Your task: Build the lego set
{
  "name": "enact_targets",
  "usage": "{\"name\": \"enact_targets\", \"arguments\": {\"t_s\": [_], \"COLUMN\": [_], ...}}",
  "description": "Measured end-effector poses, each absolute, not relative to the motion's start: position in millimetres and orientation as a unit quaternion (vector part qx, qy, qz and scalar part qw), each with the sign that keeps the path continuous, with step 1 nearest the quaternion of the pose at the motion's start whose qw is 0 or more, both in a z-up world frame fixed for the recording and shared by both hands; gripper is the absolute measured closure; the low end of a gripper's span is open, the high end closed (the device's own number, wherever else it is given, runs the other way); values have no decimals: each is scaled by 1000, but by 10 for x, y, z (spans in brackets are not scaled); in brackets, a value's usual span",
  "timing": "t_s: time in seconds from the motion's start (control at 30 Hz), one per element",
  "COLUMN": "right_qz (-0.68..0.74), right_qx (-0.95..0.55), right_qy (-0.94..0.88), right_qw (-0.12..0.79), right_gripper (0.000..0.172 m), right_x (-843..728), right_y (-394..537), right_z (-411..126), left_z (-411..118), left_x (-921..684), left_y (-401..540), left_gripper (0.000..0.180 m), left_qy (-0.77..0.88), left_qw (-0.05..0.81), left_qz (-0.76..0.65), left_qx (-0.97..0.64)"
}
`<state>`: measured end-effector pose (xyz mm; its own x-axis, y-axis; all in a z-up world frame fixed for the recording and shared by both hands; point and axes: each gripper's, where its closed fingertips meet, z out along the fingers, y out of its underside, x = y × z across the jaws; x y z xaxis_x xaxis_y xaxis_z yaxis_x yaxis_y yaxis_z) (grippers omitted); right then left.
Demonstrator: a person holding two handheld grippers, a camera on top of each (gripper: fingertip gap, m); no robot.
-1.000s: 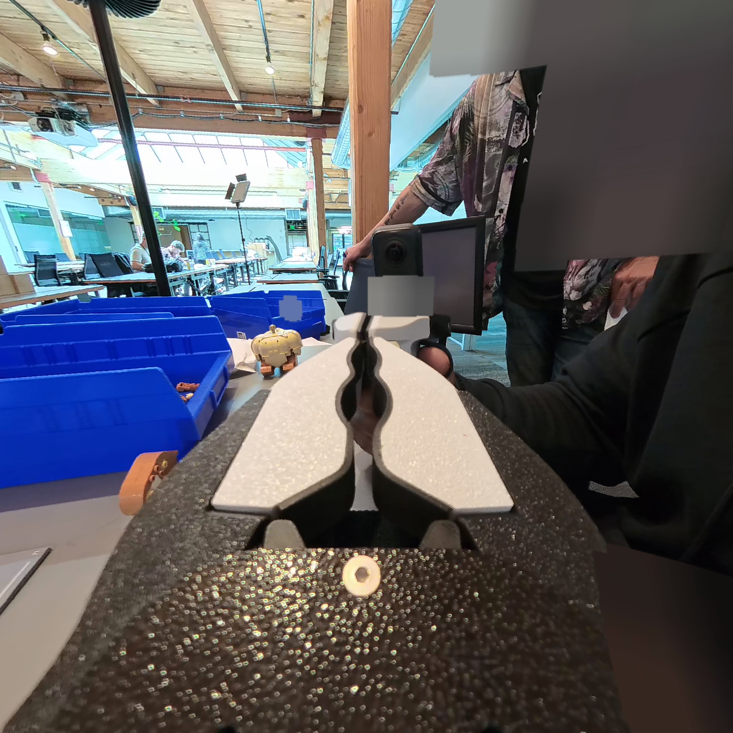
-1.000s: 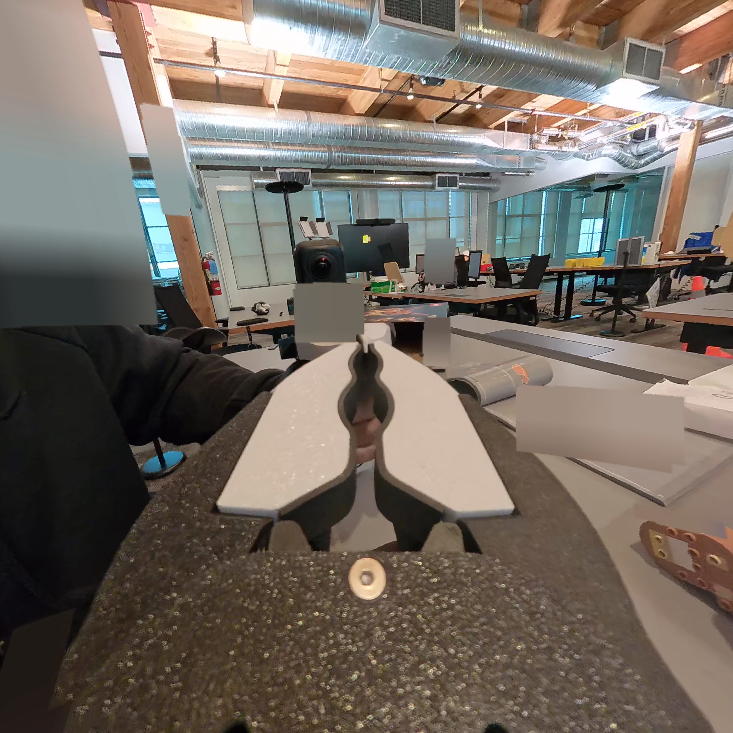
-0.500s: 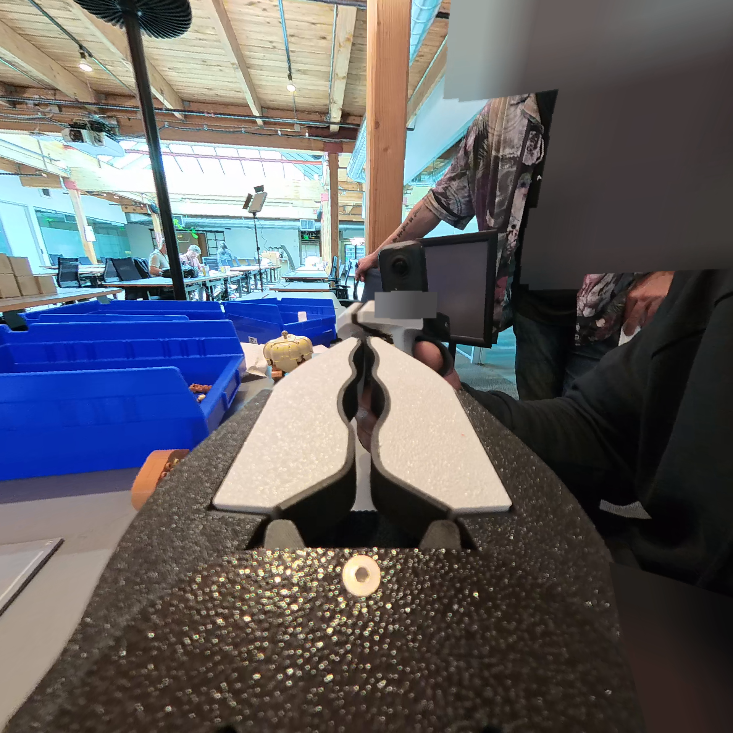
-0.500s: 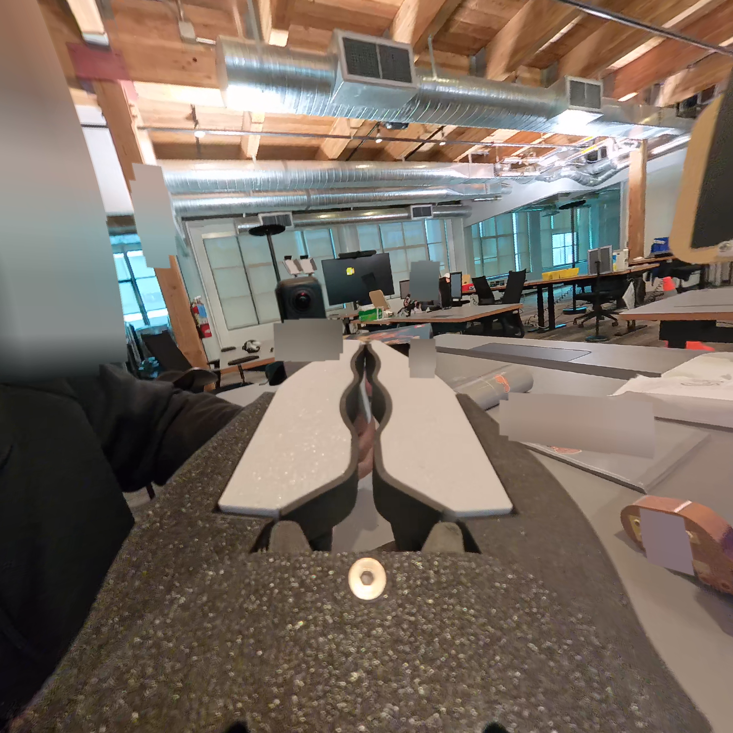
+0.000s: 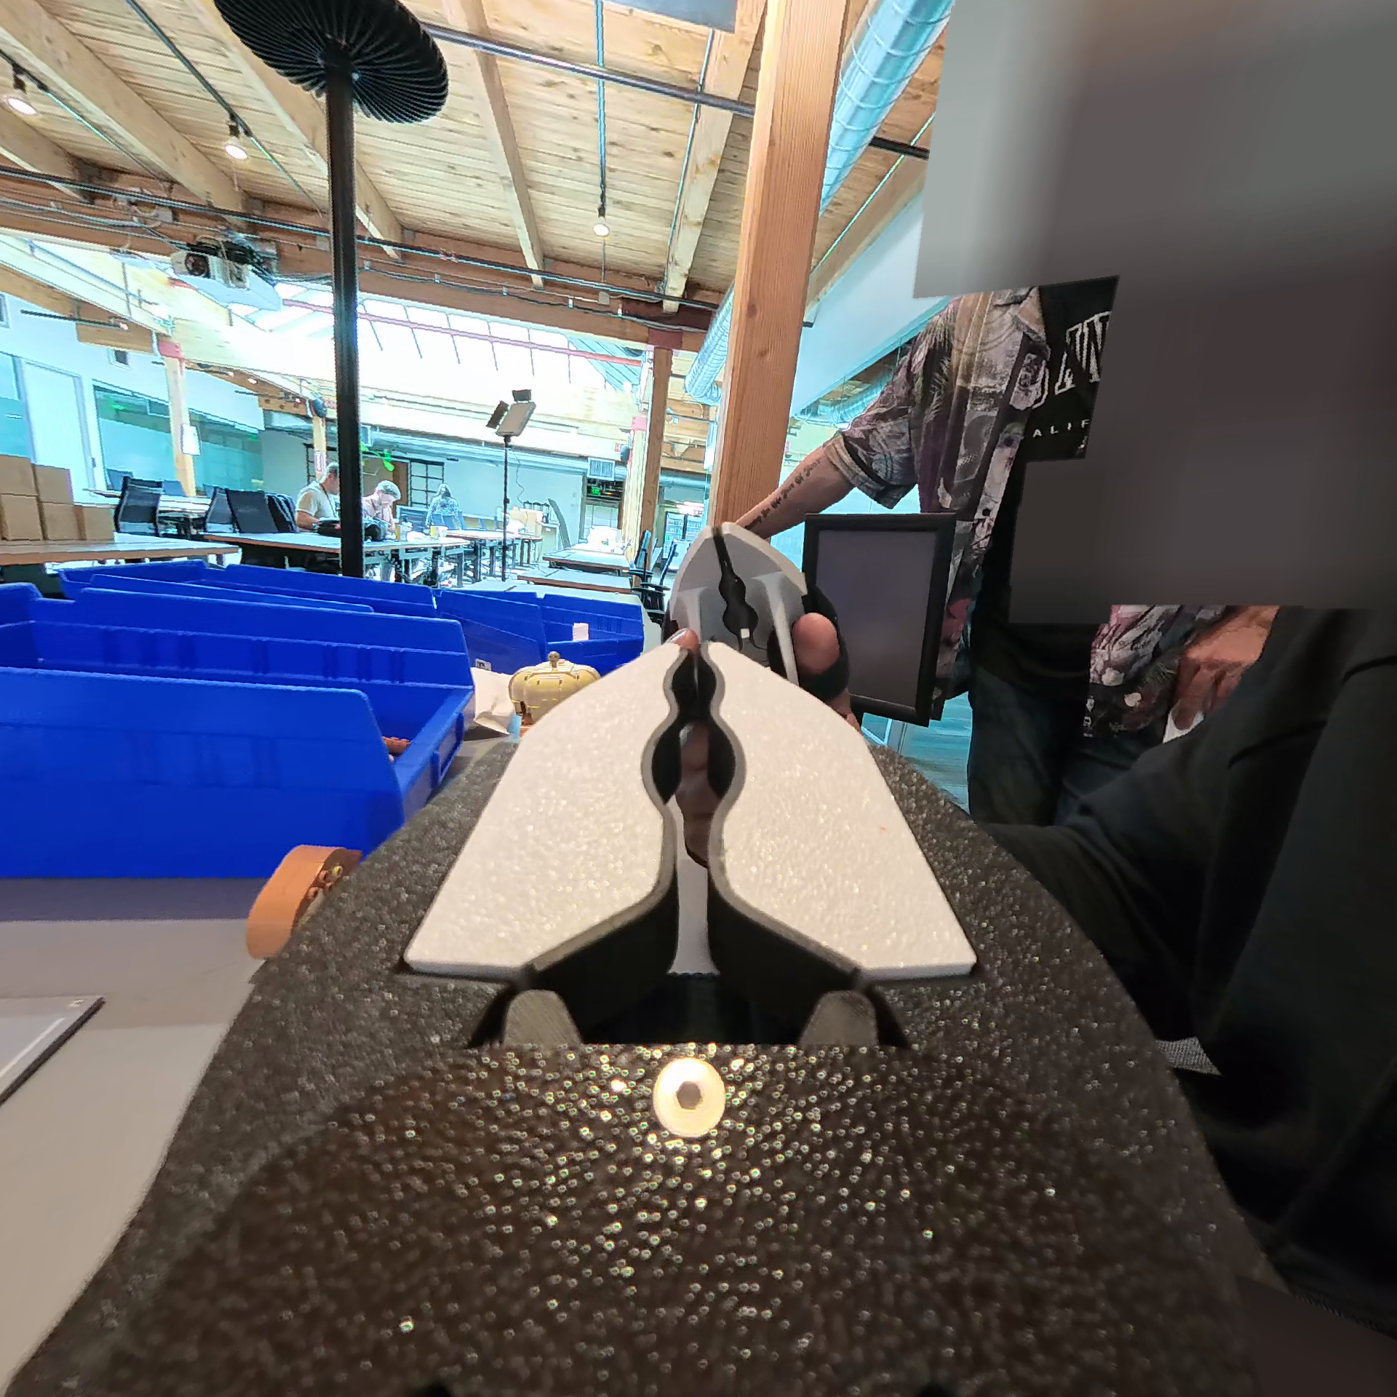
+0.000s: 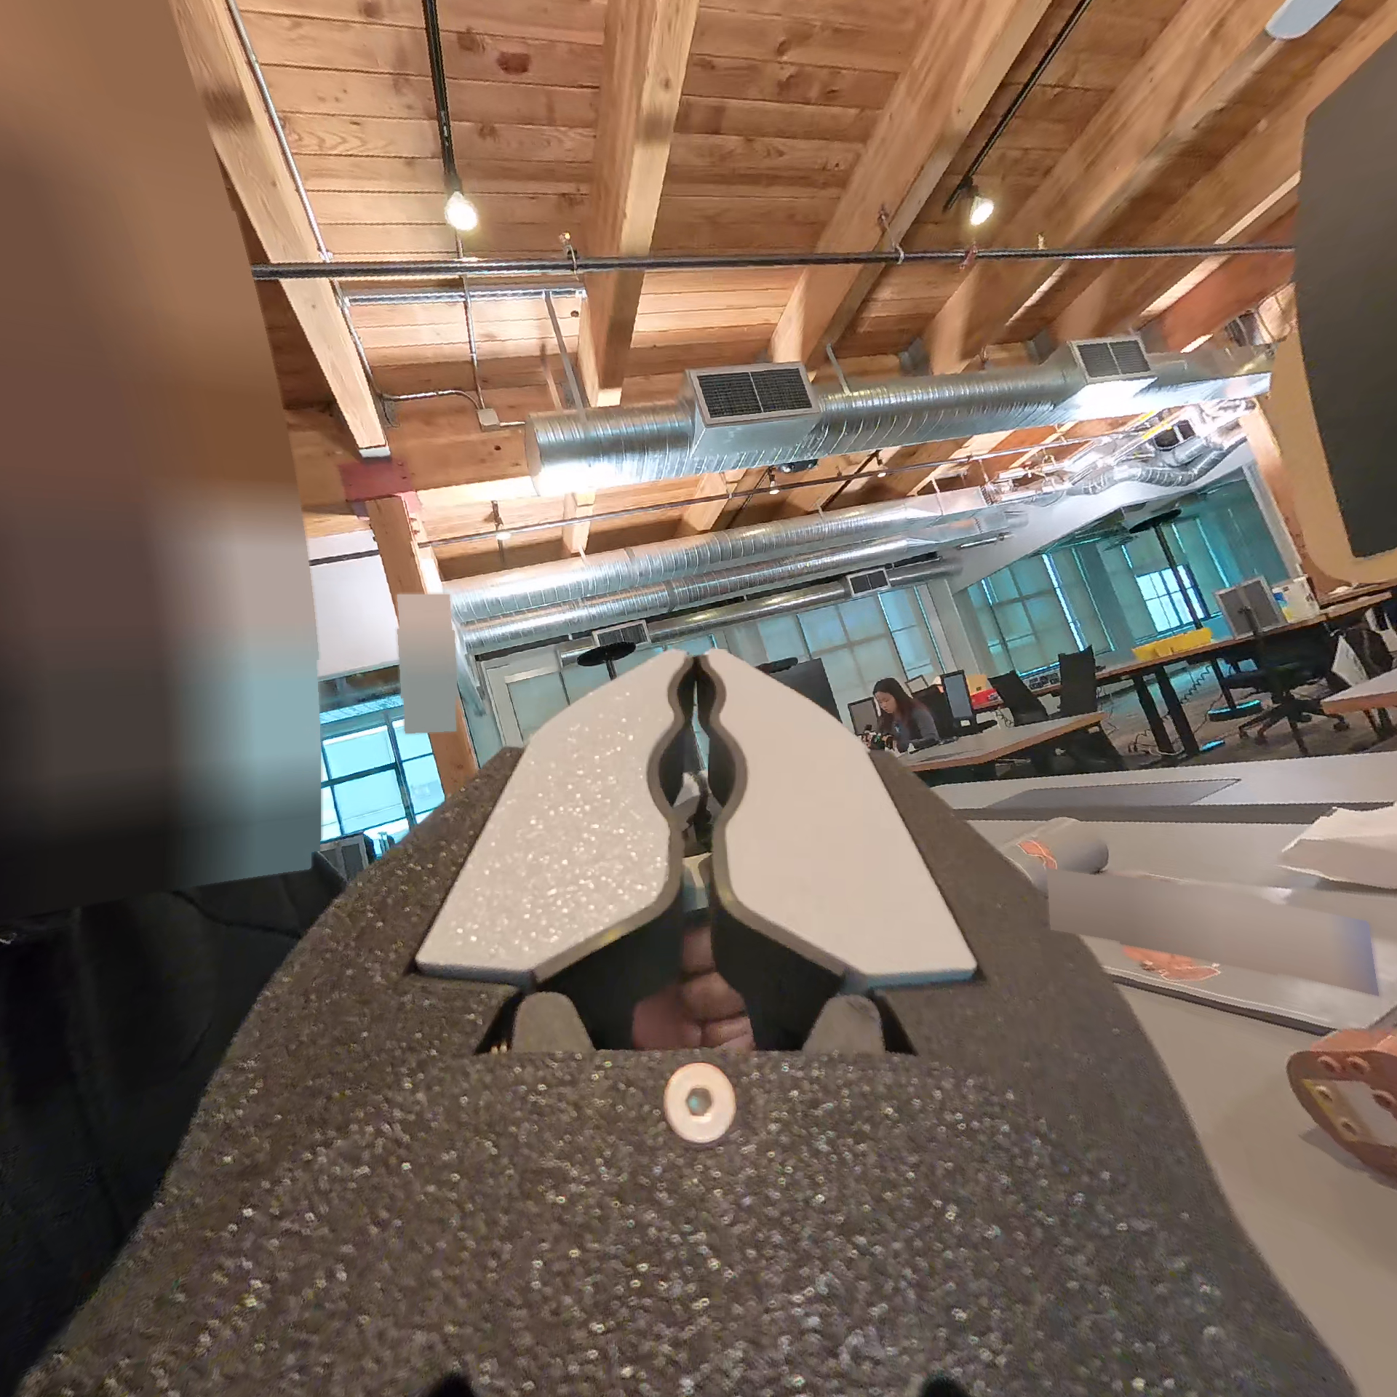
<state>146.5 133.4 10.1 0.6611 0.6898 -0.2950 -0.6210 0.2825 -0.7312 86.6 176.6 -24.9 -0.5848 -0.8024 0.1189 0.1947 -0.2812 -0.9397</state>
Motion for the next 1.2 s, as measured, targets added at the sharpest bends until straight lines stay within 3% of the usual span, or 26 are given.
{"name": "enact_targets", "arguments": {"t_s": [1.2], "right_qz": [384], "right_qx": [-456], "right_qy": [-56], "right_qw": [801], "right_gripper": [172], "right_x": [1386], "right_y": [1360], "right_z": [73], "left_z": [-253], "left_x": [876], "left_y": [1788], "left_gripper": [178], "left_qy": [495], "left_qw": [344], "left_qz": [-735], "left_qx": [-310]}}
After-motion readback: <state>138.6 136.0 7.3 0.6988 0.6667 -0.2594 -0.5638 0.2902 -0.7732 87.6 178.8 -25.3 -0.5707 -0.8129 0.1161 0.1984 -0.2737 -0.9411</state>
